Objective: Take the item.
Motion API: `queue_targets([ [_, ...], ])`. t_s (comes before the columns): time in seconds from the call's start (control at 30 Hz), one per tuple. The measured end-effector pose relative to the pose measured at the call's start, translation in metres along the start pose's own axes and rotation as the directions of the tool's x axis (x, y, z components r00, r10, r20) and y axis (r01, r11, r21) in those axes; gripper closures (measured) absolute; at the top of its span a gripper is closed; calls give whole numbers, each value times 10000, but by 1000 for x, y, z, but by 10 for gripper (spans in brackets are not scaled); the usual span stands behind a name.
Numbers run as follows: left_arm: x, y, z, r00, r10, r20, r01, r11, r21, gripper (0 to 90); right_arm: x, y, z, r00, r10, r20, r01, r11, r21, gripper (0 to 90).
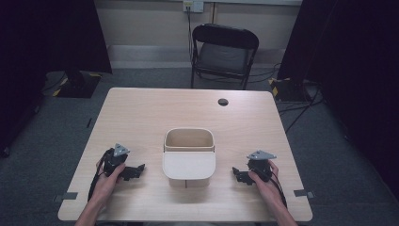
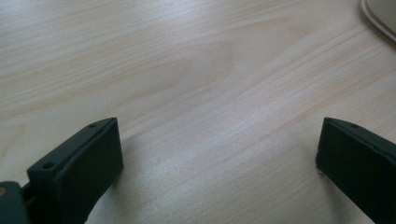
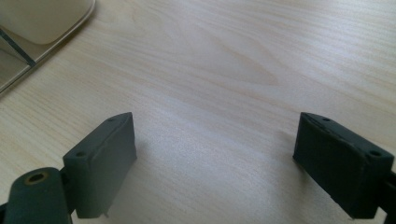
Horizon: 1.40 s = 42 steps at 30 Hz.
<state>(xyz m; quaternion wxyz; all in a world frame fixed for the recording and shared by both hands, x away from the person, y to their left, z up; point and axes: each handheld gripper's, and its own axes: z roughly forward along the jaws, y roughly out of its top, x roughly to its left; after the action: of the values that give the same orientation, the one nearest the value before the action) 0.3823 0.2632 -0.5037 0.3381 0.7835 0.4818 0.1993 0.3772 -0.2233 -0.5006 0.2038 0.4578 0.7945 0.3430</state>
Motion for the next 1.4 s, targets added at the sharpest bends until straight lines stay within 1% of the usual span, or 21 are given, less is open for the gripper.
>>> queue_targets([
  [0.3, 0, 0, 0, 10000, 2, -1, -2, 10000, 0, 0, -1, 0, 0, 10000, -25, 4, 25, 10000, -32, 123],
  [0.33, 0, 0, 0, 10000, 0, -11, 0, 10000, -2, 0, -1, 0, -1, 9999, 87, 91, -88, 10000, 35, 131],
  [0.43, 0, 0, 0, 10000, 0, -10, 0, 10000, -1, 0, -2, 0, -3, 9997, 202, 98, -202, 9998, 52, 142],
  [0.6, 0, 0, 0, 10000, 0, -3, 0, 10000, 0, 0, -2, 1, -6, 9996, 270, -40, -271, 9995, -160, 144],
  [0.67, 0, 0, 0, 10000, 2, -4, -2, 10000, 0, 0, 0, 3, -9, 9996, 211, -201, -219, 9990, -402, 145],
  [0.73, 0, 0, 0, 10000, 2, -2, -2, 10000, -1, 0, 1, 4, -11, 9992, 191, -340, -208, 9985, -511, 145],
  [0.8, 0, 0, 0, 10000, 3, -9, -3, 10000, -11, 0, 3, 5, -14, 9988, 167, -466, -194, 9982, -560, 148],
  [0.83, 0, 0, 0, 10000, 3, -17, -3, 10000, -6, 0, 4, 5, -15, 9985, 71, -537, -100, 9986, -527, 161],
  [0.87, 0, 0, 0, 10000, 3, -17, -3, 10000, -6, 1, 4, 5, -15, 9985, 71, -537, -100, 9986, -527, 161],
  [0.9, 0, 0, 0, 10000, 7, -24, -7, 10000, 14, 1, 6, 6, -17, 9970, 62, -766, -101, 9987, -508, 176],
  [1.0, 0, 0, 0, 10000, -9, -23, 9, 10000, 3, 1, 9, 8, -21, 9941, -8, -1088, -62, 9980, -636, 176],
  [1.03, 0, 0, 0, 10000, -9, -23, 9, 10000, 3, 1, 9, 8, -21, 9941, -8, -1088, -62, 9980, -636, 176],
  [1.07, 0, 0, 0, 10000, 3, -31, -3, 10000, 5, 1, 12, 10, -24, 9904, -9, -1381, -94, 9972, -741, 181],
  [1.1, 0, 0, 0, 10000, 3, -31, -3, 10000, 5, 1, 12, 10, -24, 9904, -9, -1381, -94, 9972, -741, 181],
  [1.13, 0, 0, 0, 10000, -11, -24, 11, 10000, 2, 1, 15, 11, -28, 9870, -172, -1597, 24, 9958, -920, 189],
  [1.23, 0, 0, 0, 10000, 8, -27, -8, 10000, 11, 1, 21, 15, -33, 9819, -255, -1877, 35, 9931, -1169, 196],
  [1.27, 0, 0, 0, 10000, 8, -27, -8, 10000, 11, 1, 21, 15, -33, 9819, -255, -1877, 35, 9931, -1169, 196],
  [1.3, 0, 0, 0, 10000, -11, -23, 11, 10000, 4, 1, 25, 15, -36, 9784, -372, -2032, 108, 9915, -1294, 197],
  [1.33, 0, 0, 0, 10000, -11, -23, 11, 10000, 4, 1, 25, 15, -36, 9784, -372, -2032, 108, 9915, -1294, 197],
  [1.37, 0, 0, 0, 10000, 9, -28, -9, 10000, 10, 1, 30, 16, -38, 9731, -487, -2252, 170, 9899, -1408, 197],
  [1.4, 0, 0, 0, 10000, 2, -31, -2, 10000, 4, 1, 32, 16, -39, 9712, -550, -2319, 216, 9893, -1441, 197],
])
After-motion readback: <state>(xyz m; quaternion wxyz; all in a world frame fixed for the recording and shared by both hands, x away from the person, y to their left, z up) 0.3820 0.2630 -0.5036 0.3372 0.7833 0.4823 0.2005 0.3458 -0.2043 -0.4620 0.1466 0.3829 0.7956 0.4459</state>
